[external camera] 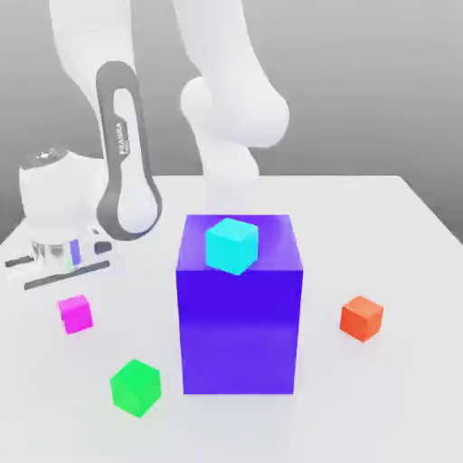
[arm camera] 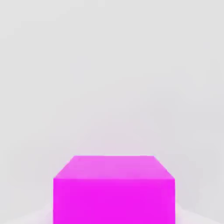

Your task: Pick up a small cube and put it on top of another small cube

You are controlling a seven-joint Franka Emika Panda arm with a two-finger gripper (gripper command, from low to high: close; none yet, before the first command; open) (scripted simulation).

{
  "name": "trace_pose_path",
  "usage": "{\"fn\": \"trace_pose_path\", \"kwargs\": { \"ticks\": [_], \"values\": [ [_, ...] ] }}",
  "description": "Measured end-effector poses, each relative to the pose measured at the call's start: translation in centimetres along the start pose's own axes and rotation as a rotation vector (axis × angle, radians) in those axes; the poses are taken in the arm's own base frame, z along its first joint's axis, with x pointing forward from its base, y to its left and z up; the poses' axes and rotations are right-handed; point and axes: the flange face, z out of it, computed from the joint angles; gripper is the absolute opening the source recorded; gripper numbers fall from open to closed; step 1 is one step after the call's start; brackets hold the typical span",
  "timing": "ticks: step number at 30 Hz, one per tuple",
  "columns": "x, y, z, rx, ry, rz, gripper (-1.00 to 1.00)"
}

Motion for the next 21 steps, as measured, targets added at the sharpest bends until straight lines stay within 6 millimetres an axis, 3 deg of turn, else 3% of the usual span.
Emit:
{"fn": "trace_pose_path", "kwargs": {
  "ticks": [6, 11, 21],
  "values": [
    [0.0, 0.0, -4.9, 0.0, 0.0, 0.0, -1.0],
    [-2.8, 2.1, -6.7, 0.001, -0.004, -0.124, -1.0],
    [-9.6, 9.7, -9.1, 0.003, -0.01, -0.459, -1.0]
  ]
}}
